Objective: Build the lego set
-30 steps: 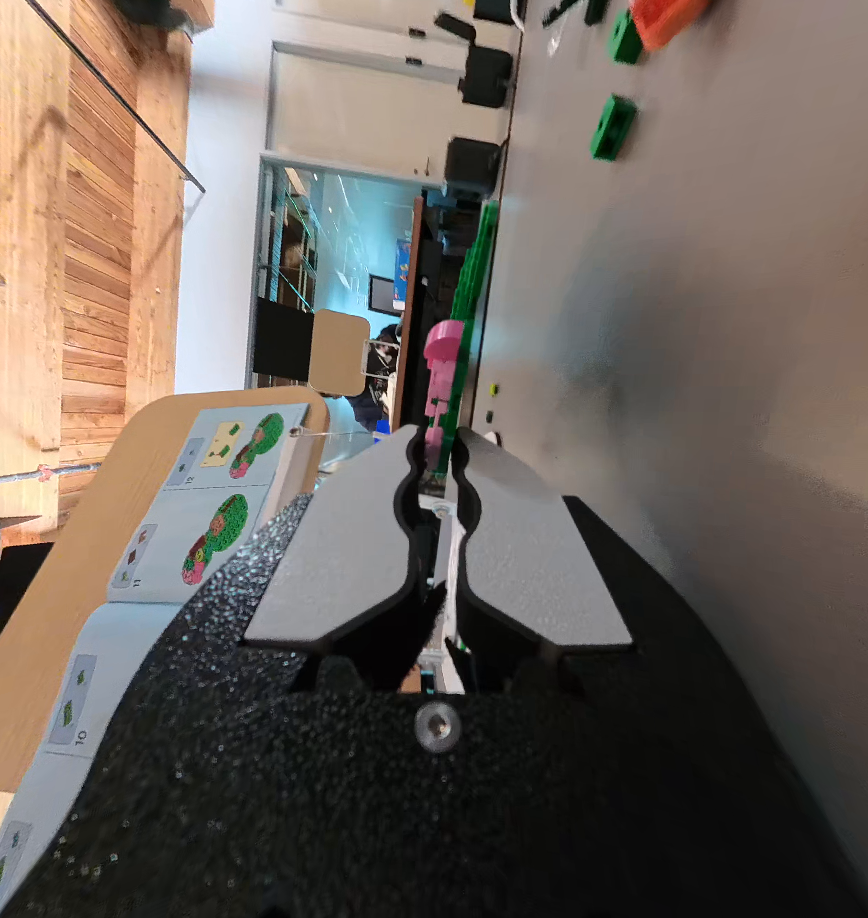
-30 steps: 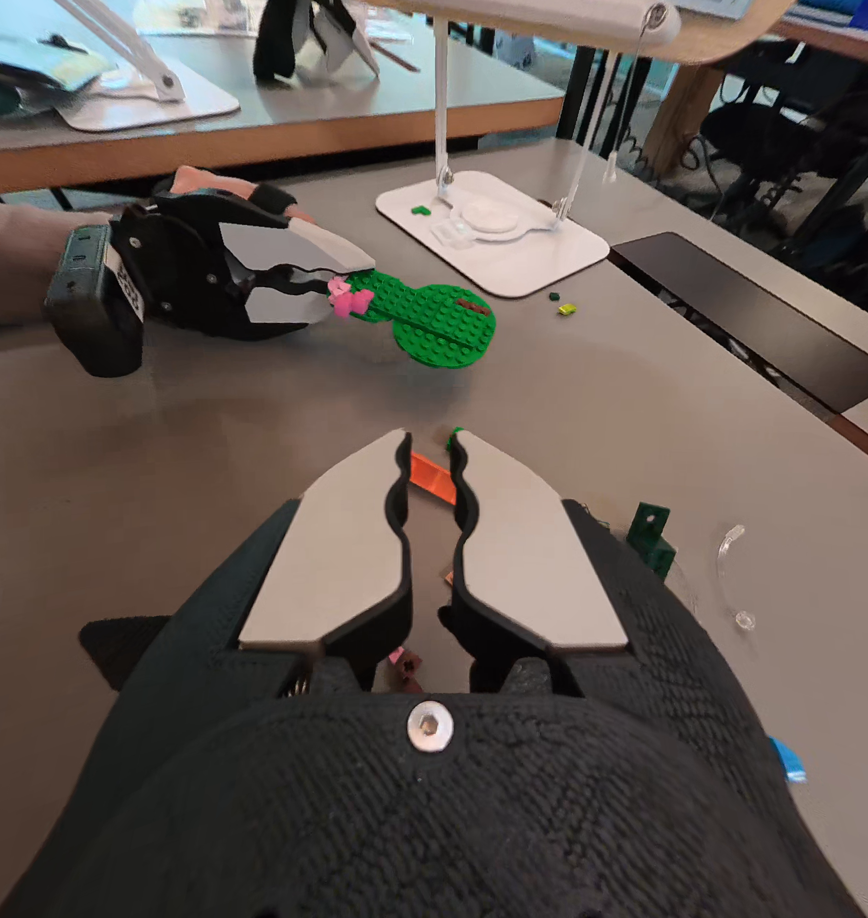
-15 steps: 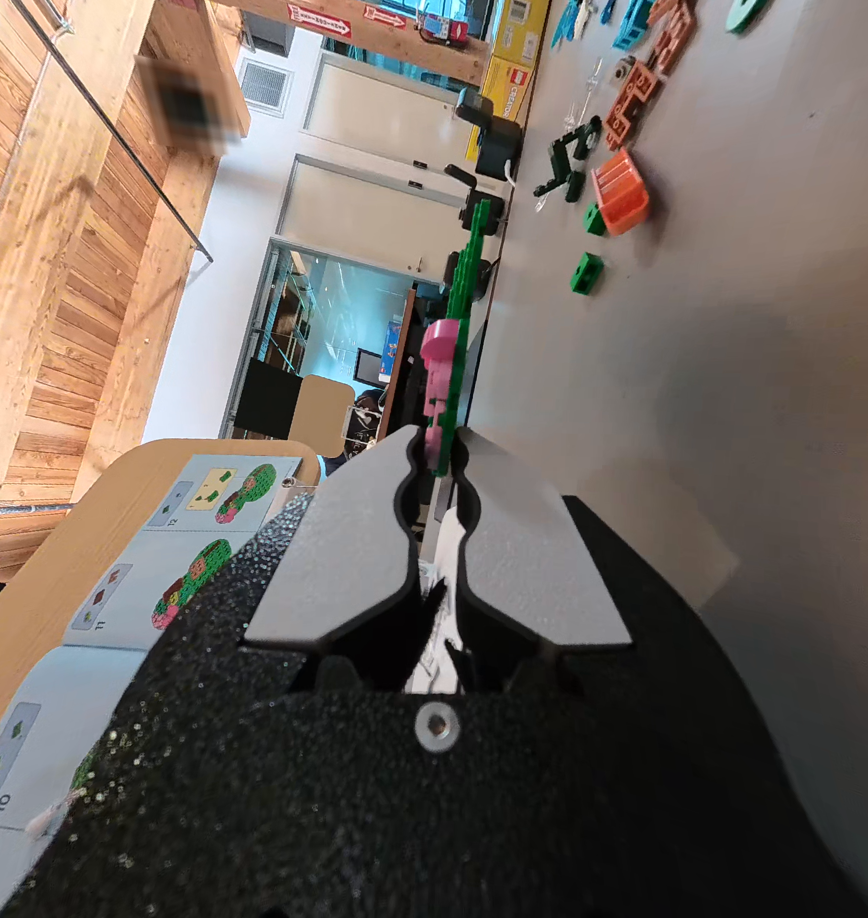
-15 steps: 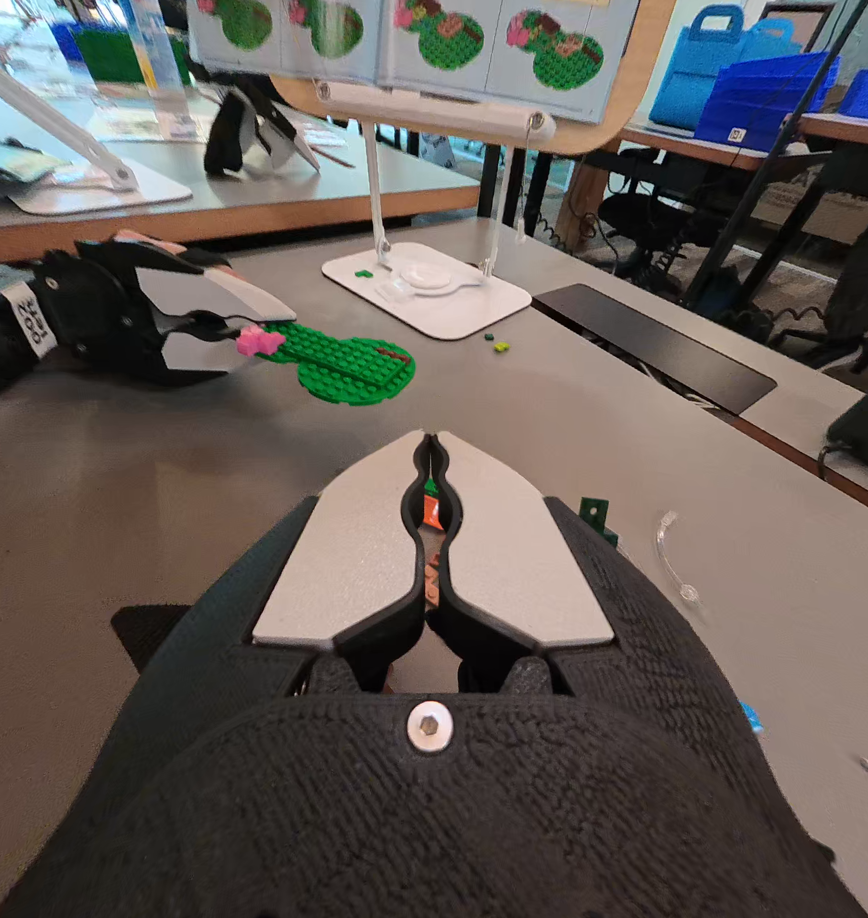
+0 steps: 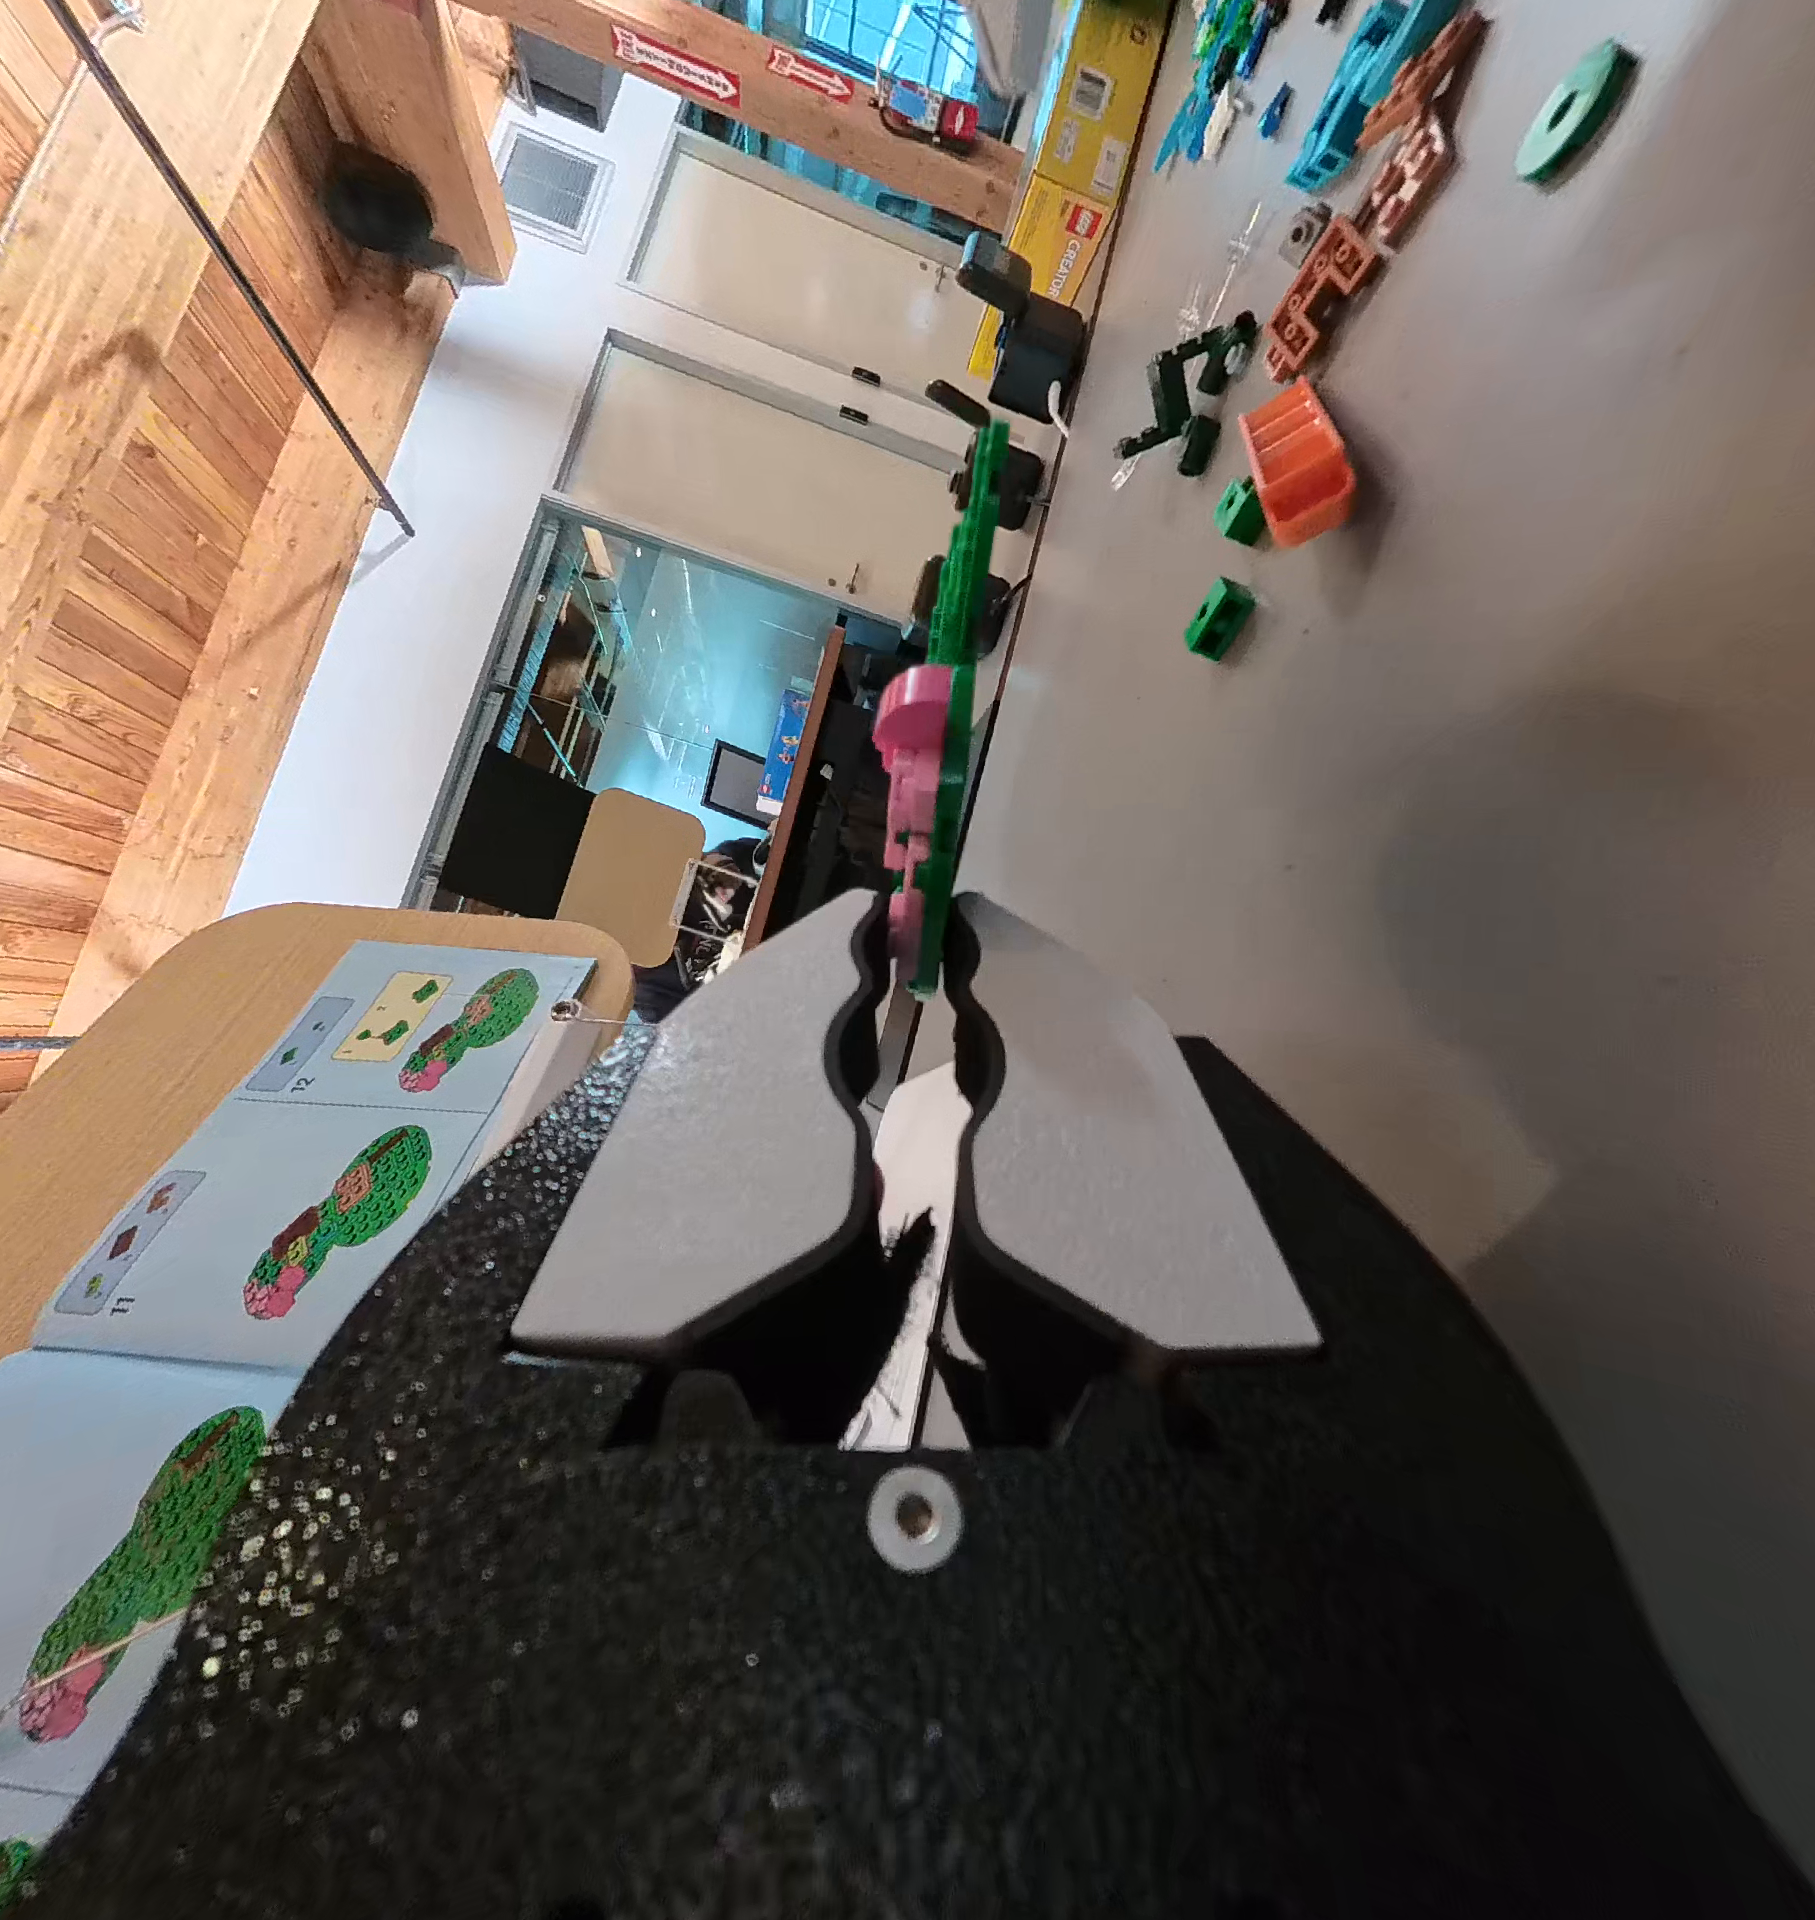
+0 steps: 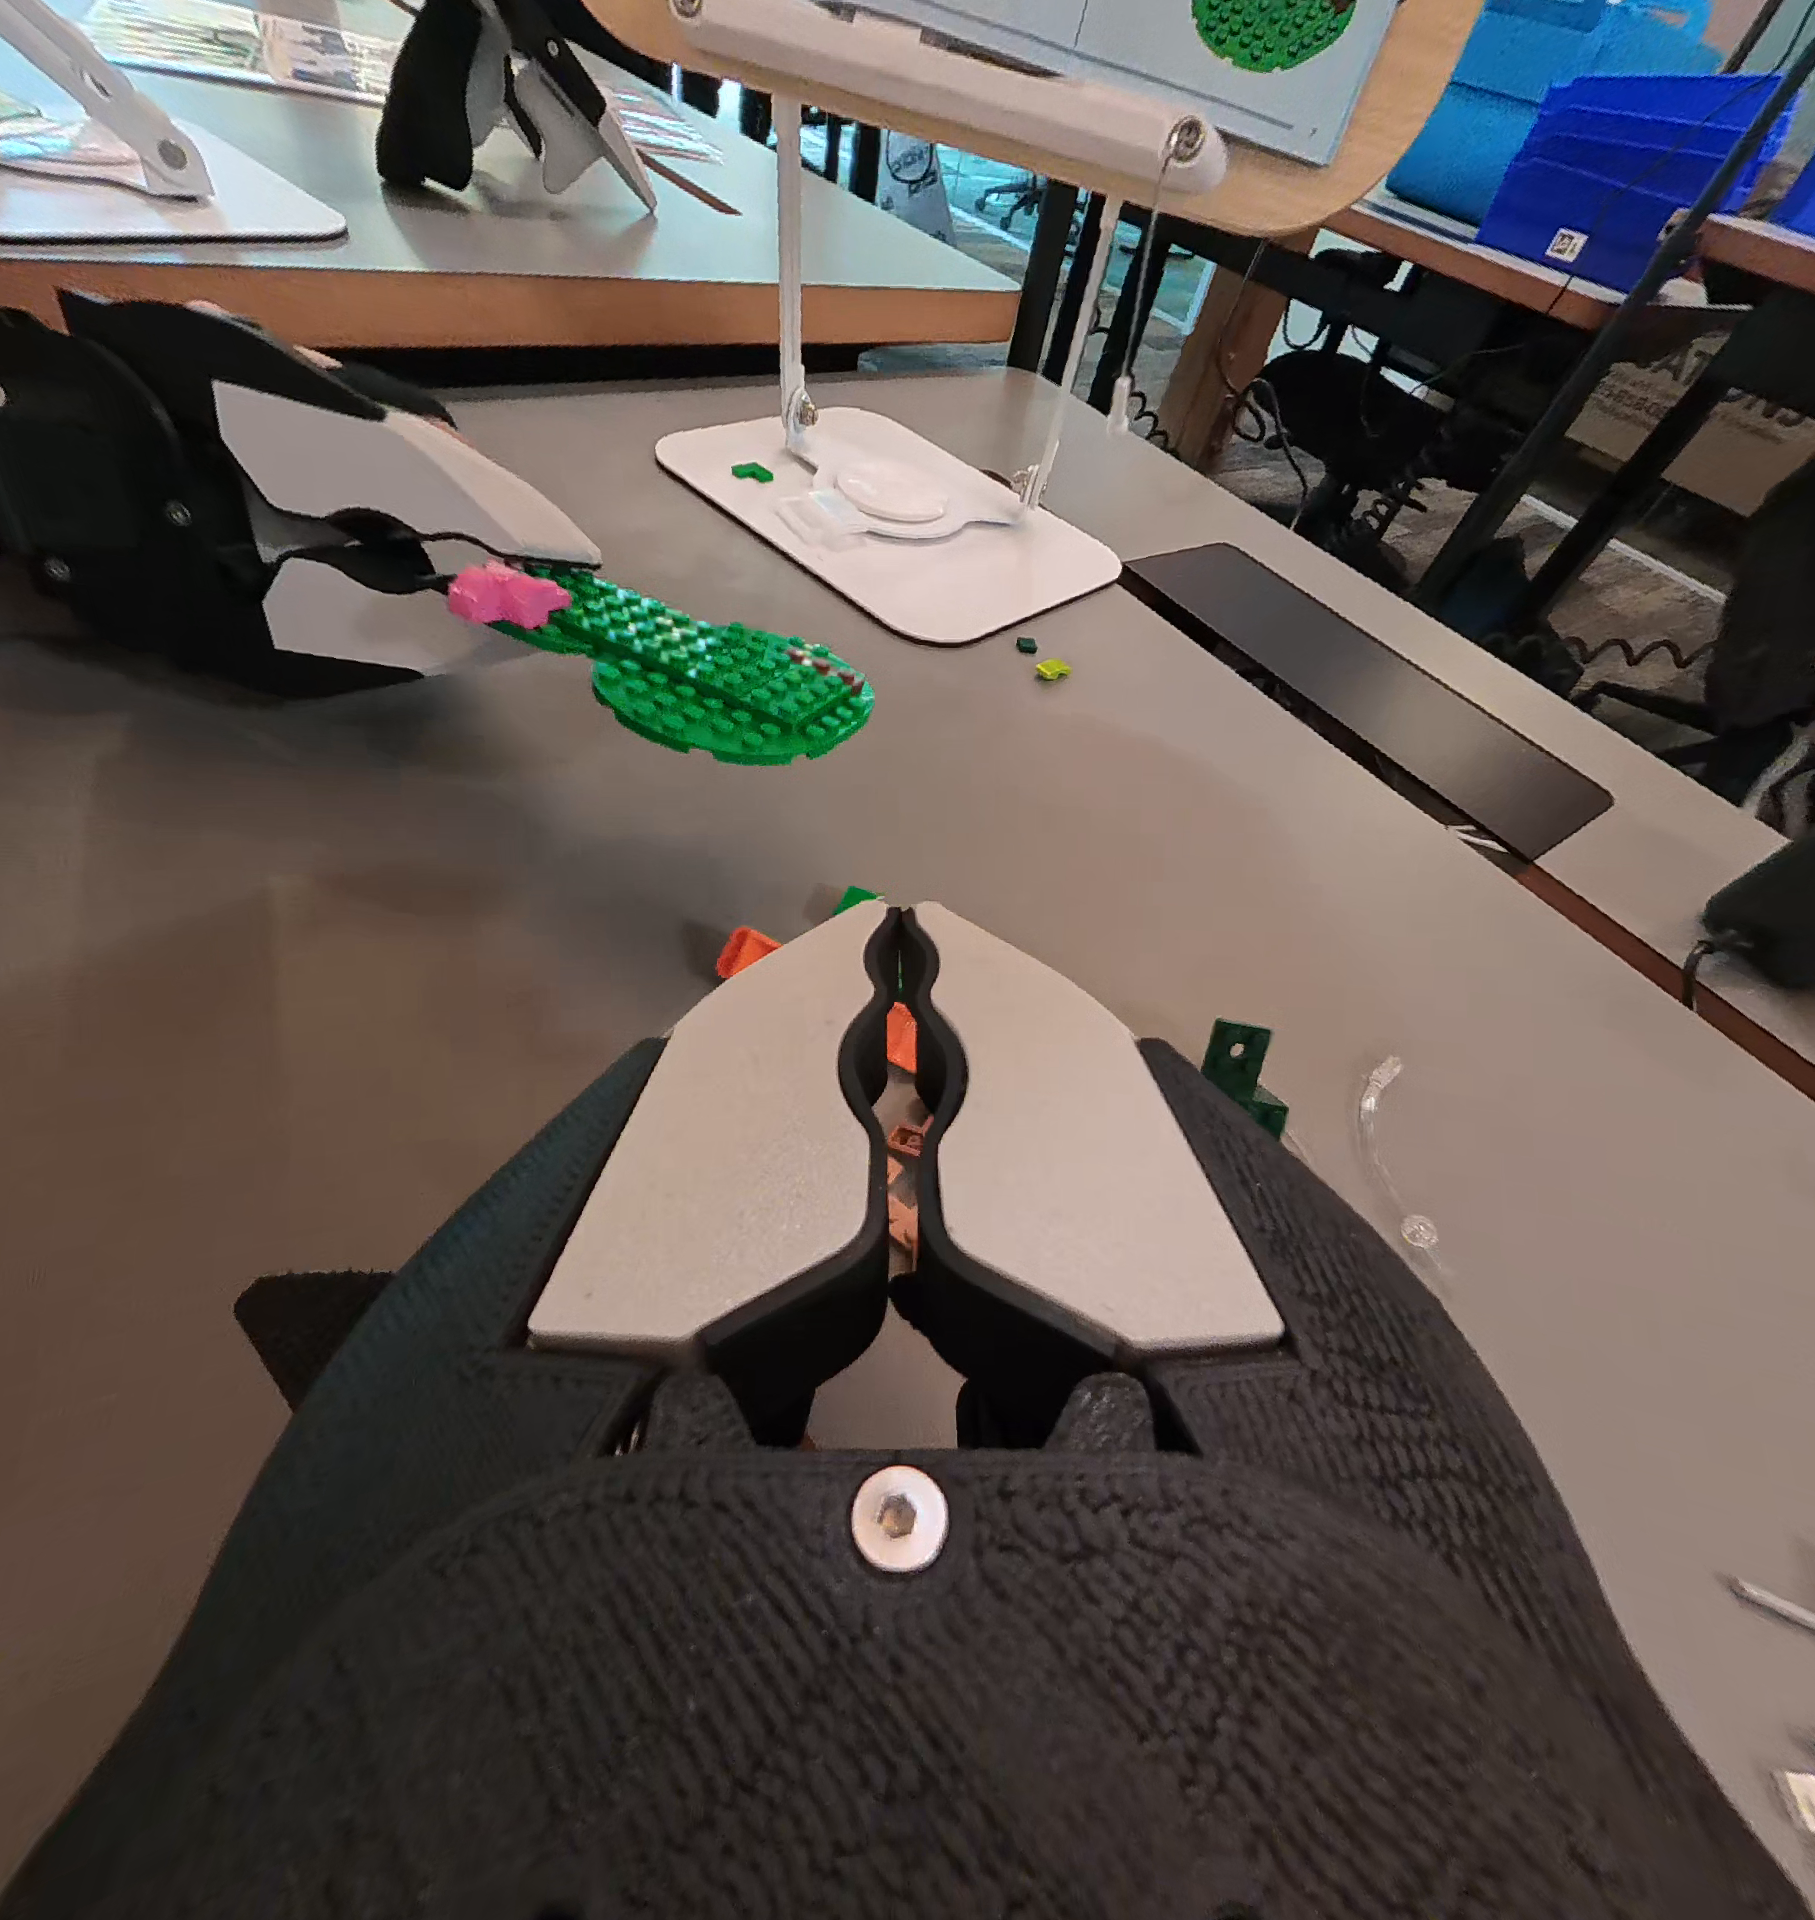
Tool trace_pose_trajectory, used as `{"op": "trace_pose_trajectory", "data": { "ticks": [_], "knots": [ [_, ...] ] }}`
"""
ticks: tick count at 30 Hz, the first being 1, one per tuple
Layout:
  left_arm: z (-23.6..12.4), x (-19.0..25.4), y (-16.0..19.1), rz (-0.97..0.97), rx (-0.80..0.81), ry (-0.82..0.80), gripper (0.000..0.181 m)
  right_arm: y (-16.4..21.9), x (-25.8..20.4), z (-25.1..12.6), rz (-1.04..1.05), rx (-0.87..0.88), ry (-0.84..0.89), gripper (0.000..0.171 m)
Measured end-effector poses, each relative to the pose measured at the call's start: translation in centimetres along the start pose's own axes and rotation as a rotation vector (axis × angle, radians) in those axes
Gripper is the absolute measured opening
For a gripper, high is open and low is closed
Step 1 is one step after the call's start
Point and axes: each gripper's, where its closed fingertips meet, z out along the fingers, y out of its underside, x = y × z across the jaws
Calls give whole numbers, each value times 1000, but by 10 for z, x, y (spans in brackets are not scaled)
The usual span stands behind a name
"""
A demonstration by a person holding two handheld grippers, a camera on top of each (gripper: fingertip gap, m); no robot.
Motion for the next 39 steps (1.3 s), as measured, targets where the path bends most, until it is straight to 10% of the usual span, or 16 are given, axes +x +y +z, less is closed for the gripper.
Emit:
{"op": "trace_pose_trajectory", "data": {
  "ticks": [1, 15, 39],
  "knots": [
    [0, 1, 1, 0, -2, 4, 9, -1, 2, -1, 3, 5, 7, 0],
    [-1, 5, -3, 48, 11, 5, 9, 15, 45, -62, 59, -38, 65, 3],
    [0, 8, -1, 68, 7, 8, 9, 22, 56, -53, -14, -57, 179, 13]
  ]
}}
